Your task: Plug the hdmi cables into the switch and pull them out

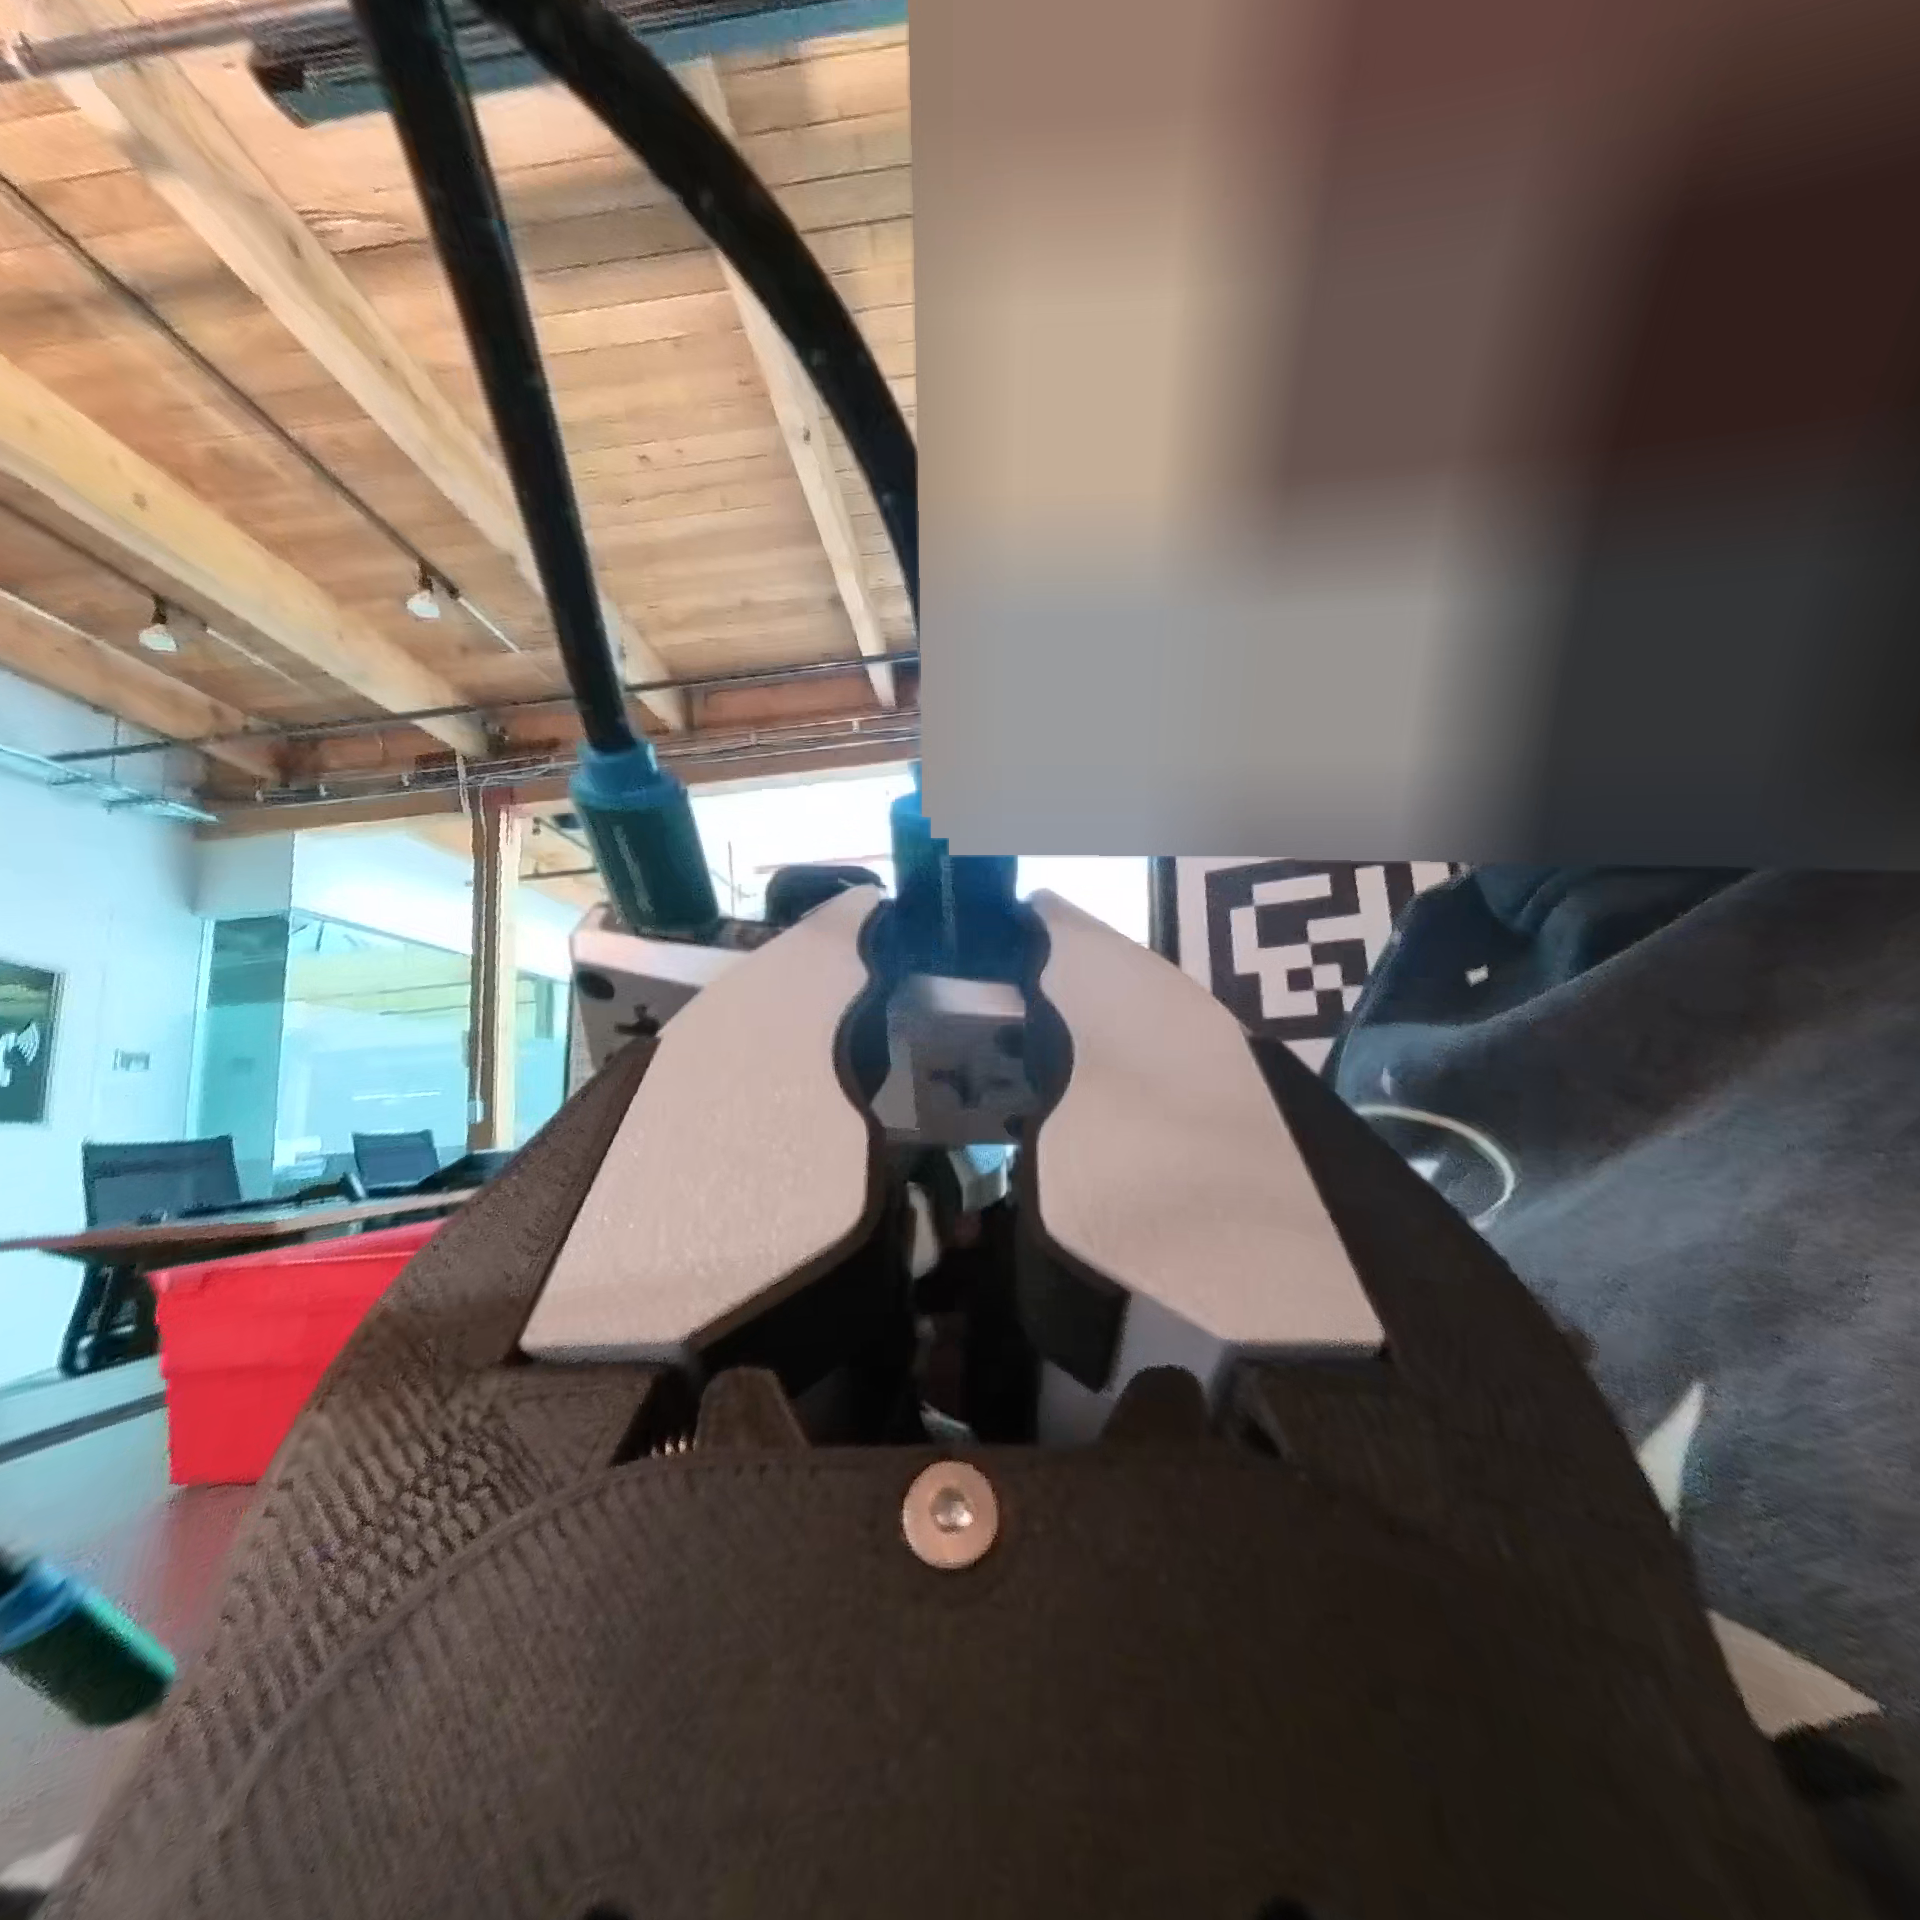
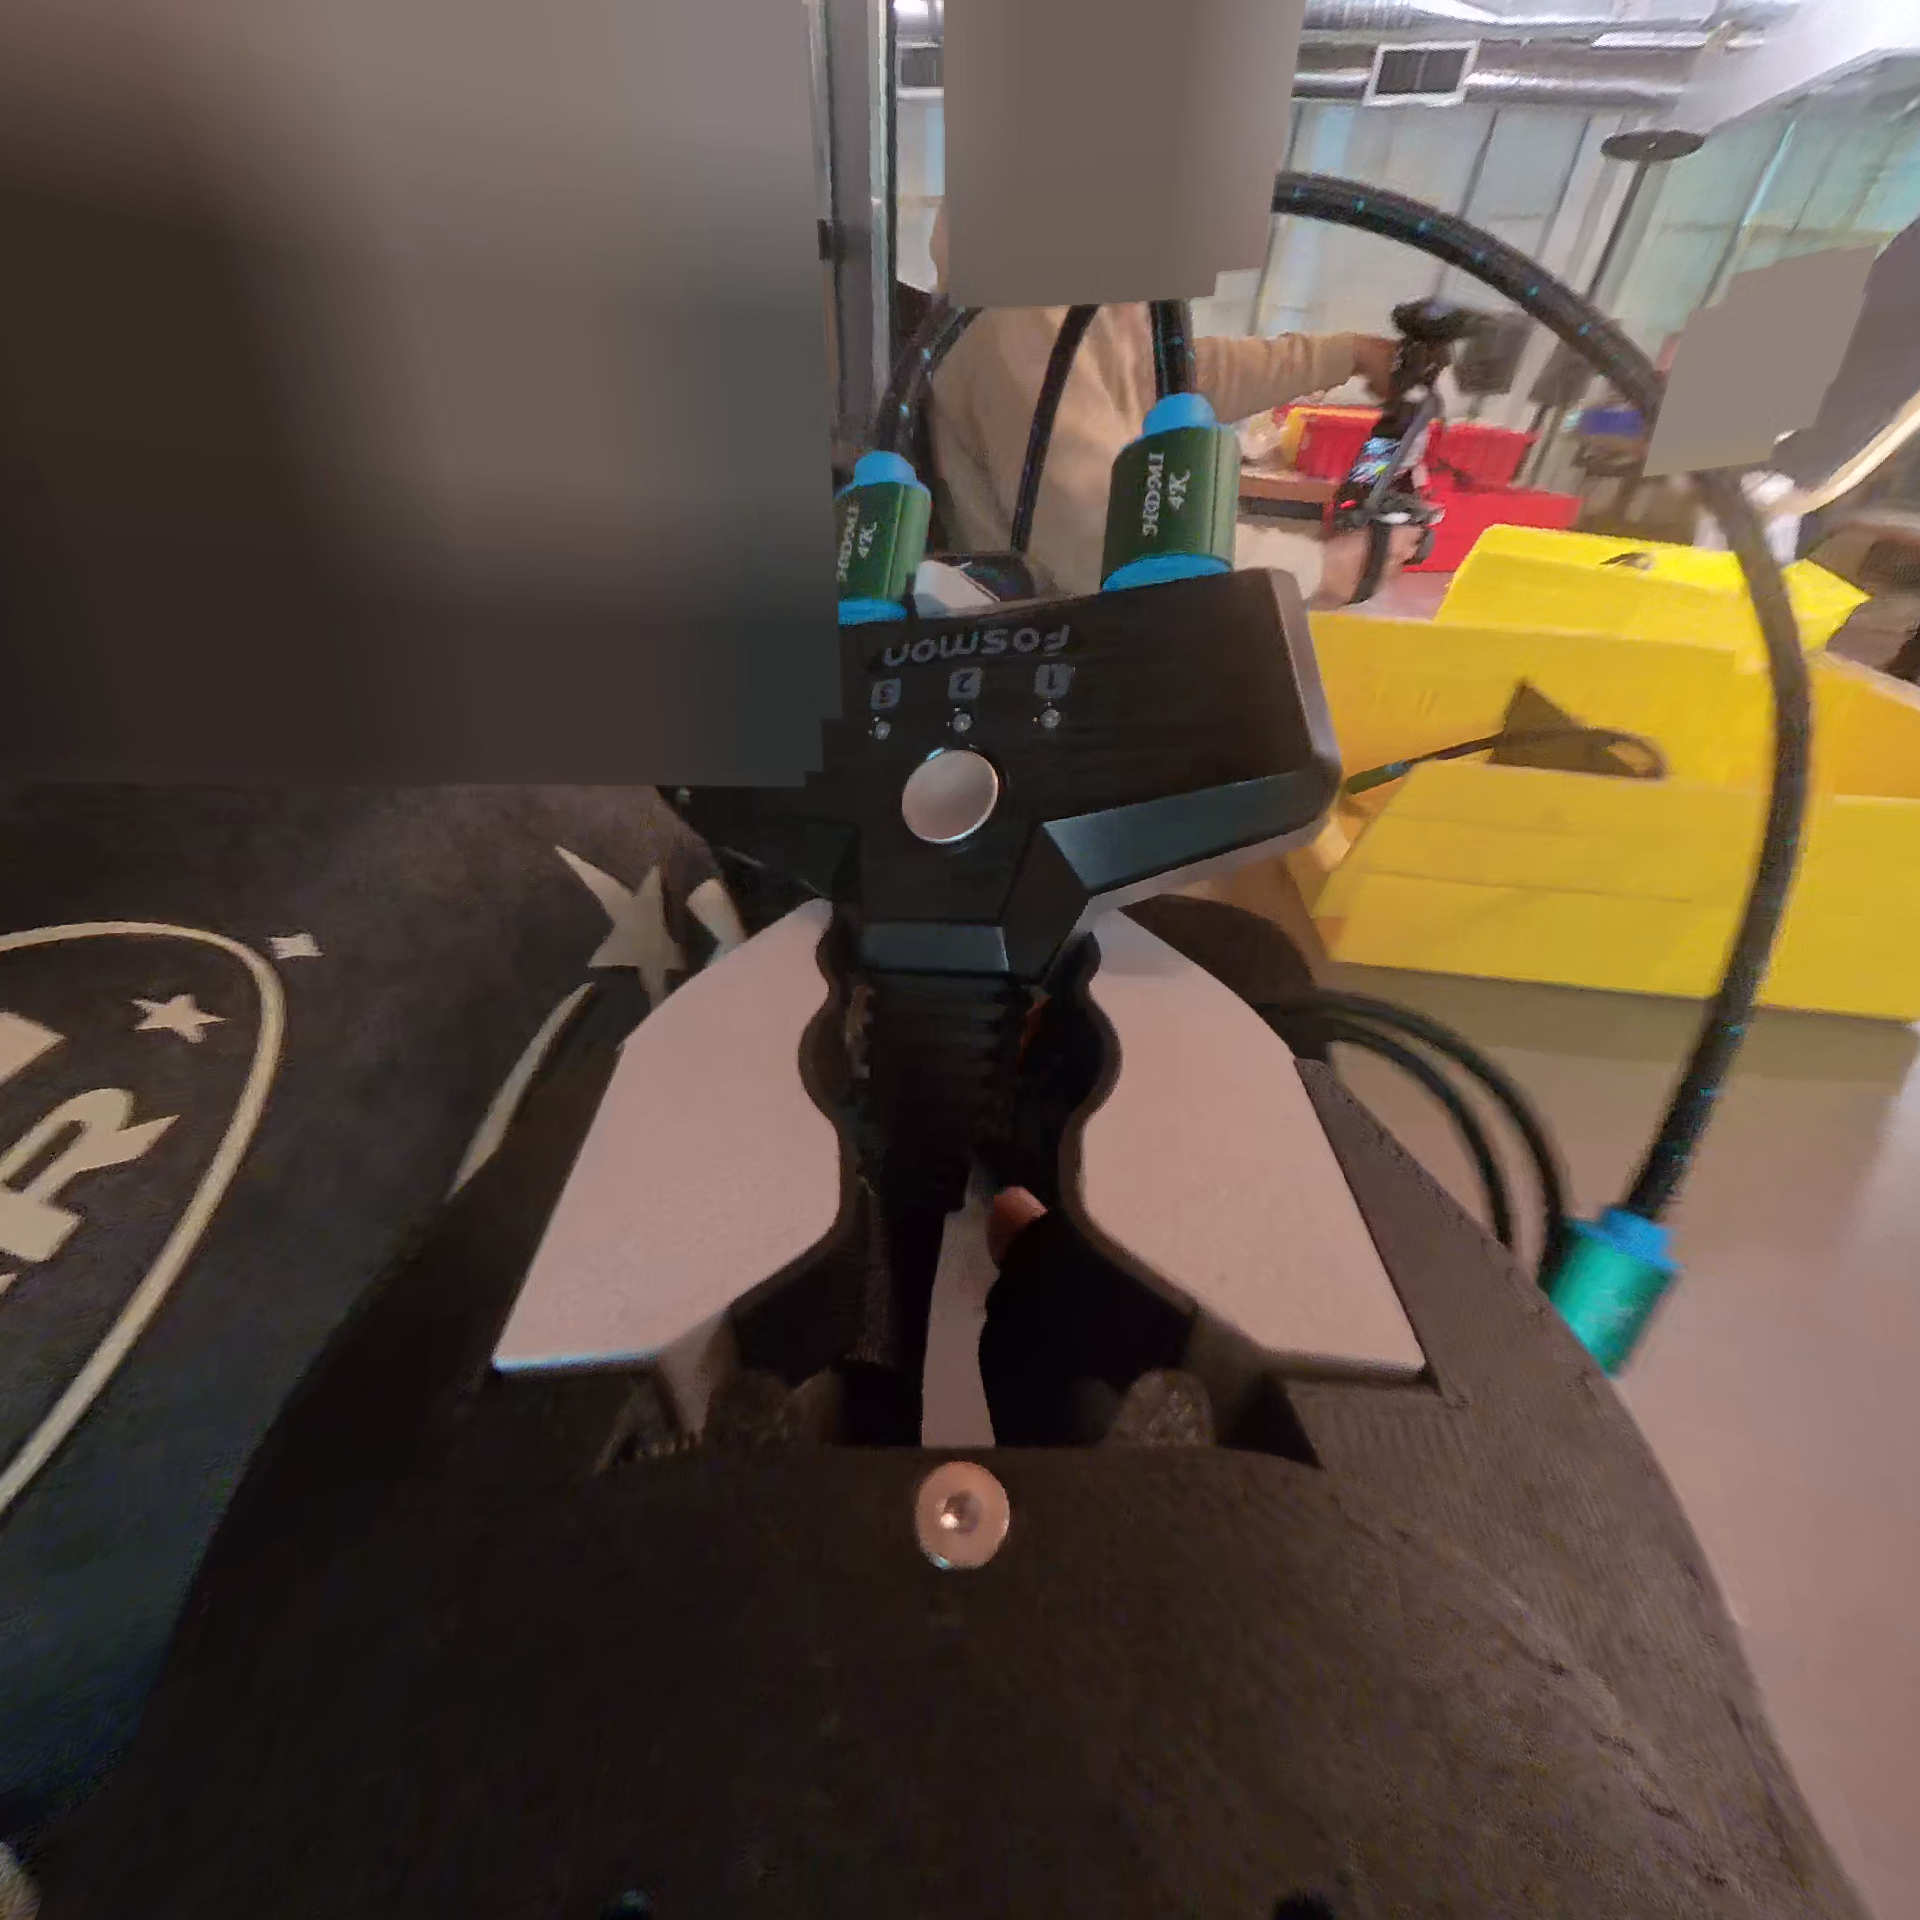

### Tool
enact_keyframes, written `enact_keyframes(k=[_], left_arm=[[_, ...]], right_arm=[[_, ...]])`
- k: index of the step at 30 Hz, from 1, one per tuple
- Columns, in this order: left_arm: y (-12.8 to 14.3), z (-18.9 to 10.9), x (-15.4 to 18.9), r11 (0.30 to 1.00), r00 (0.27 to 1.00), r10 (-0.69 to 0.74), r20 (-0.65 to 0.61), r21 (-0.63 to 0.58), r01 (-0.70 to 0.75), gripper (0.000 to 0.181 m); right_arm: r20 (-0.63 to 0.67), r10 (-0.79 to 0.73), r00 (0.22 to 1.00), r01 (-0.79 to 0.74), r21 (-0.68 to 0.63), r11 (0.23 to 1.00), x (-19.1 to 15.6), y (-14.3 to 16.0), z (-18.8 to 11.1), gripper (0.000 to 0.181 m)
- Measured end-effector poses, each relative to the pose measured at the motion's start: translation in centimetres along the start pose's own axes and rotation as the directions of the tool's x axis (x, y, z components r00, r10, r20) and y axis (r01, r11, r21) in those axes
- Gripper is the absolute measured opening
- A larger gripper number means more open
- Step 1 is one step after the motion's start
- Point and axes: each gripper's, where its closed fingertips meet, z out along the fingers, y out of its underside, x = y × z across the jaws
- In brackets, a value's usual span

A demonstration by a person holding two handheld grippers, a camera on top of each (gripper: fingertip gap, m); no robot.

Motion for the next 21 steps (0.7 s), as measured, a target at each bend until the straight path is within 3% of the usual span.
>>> enact_keyframes(k=[2,6,10,16,21], left_arm=[[-0.9,0.1,-0.5,1.000,0.999,0.027,0.019,0.004,-0.027,0.029],[0.1,-0.7,-0.5,0.960,0.966,0.256,0.035,-0.125,-0.250,0.035],[0.8,-2.0,-0.9,0.976,0.975,0.209,0.071,-0.082,-0.203,0.034],[0.5,-2.1,-0.8,0.984,0.984,0.171,0.054,-0.055,-0.169,0.033],[0.4,-2.2,-1.2,0.987,0.985,0.155,0.075,-0.044,-0.152,0.032]], right_arm=[[-0.063,-0.085,0.994,0.086,0.017,0.996,1.3,-2.1,-0.7,0.039],[-0.213,-0.181,0.960,0.224,0.198,0.954,3.9,-10.3,-4.2,0.039],[-0.407,-0.254,0.877,0.397,0.318,0.861,5.2,-18.1,-9.6,0.039],[-0.650,-0.302,0.697,0.585,0.272,0.764,5.9,-25.8,-17.5,0.038],[-0.792,-0.307,0.528,0.679,0.177,0.712,6.4,-28.9,-24.1,0.038]])
